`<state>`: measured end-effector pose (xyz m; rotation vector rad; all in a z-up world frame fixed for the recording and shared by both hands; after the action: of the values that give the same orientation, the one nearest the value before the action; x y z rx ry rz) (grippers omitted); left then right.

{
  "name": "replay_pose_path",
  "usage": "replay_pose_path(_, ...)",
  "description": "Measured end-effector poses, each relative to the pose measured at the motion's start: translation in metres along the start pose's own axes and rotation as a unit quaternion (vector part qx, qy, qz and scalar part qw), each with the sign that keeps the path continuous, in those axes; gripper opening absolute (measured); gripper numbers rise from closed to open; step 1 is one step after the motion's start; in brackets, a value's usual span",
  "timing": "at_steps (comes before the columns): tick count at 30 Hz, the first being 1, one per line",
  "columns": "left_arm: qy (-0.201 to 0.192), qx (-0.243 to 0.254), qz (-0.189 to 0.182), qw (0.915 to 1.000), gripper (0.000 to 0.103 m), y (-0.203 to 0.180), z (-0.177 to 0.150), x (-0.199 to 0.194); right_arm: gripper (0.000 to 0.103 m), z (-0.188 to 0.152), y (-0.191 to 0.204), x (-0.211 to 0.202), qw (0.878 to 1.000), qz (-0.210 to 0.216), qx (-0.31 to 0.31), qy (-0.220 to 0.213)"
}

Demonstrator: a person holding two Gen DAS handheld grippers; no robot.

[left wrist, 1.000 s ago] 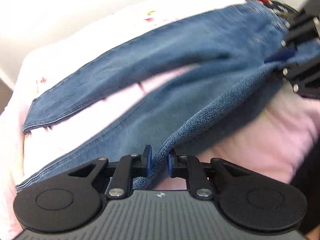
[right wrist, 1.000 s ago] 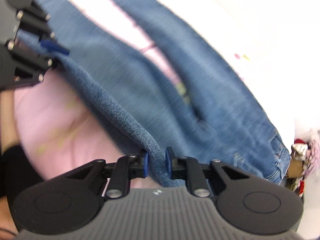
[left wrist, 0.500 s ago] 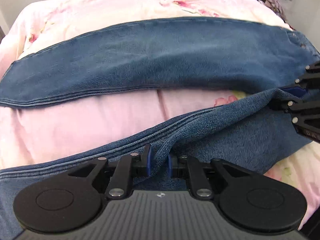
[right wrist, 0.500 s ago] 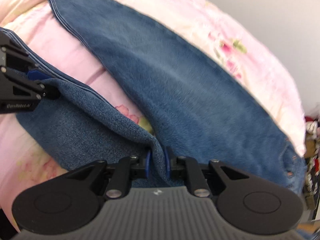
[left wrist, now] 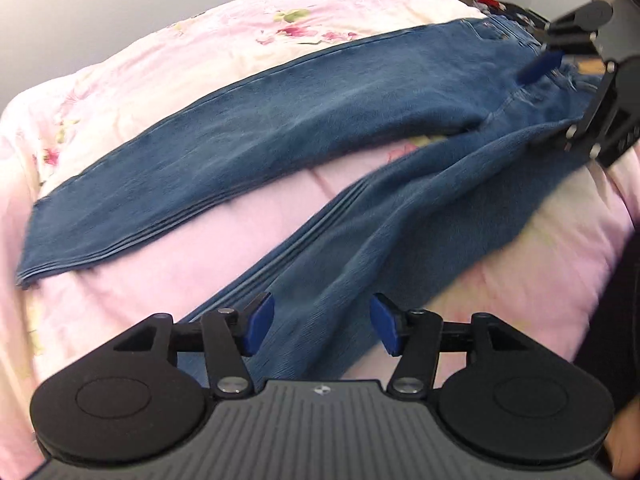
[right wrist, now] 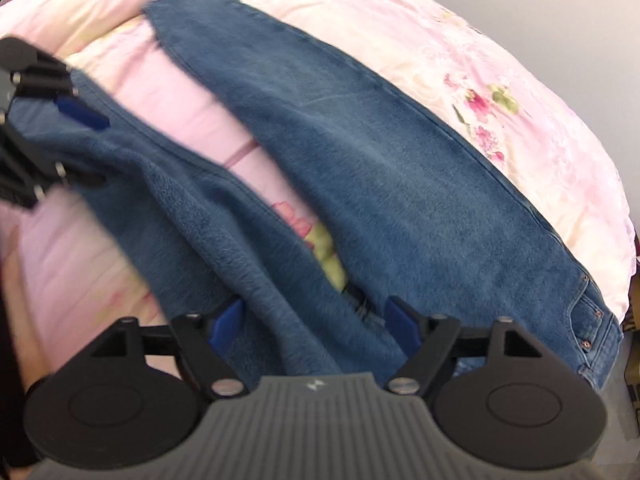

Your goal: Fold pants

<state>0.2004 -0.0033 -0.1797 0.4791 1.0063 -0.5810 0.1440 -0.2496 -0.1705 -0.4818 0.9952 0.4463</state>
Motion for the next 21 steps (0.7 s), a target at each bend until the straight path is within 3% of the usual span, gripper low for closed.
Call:
replay_pose_path(5, 0.028, 0.032, 0.021, 0.9989, 0.065, 0.019, -0.039, -0.044, 0.088, -0.021, -0.006, -0.035, 0.999, -0.036, -0.030, -0.011)
replay_pose_path(9, 0.080, 0.103, 0.044, 0.9905, 0.065, 0.036, -0.079, -0.054, 0.088, -0.052, -0.020, -0.050, 0.996, -0.074, -0.039, 0.017)
replay_pose_path(11, 0.110, 0.110, 0.041, 0.9870, 0.066, 0.047, -0.100, -0.053, 0.088, -0.071, -0.031, -0.054, 0.994, -0.097, -0.041, 0.031)
replay_pose_path(16, 0.166, 0.072, 0.042, 0.9826, 0.065, 0.080, -0.143, -0.051, 0.088, -0.121, -0.062, -0.062, 0.986, -0.154, -0.027, 0.063)
replay_pose_path(21, 0.195, -0.006, 0.024, 0.9805, 0.064, 0.102, -0.172, -0.037, 0.088, -0.151, -0.084, -0.072, 0.983, -0.168, 0.015, 0.068)
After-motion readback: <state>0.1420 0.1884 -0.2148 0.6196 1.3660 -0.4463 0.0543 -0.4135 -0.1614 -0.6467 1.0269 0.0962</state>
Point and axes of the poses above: each gripper's, at about its wrist camera, not at the fingertips, and x roughly the way its jaws point, y to its left, z to its top, the point moved 10 cm from there along x, roughly the way its jaws point, and after that the axes turned 3 degrees about -z, right-handed, at the moved point
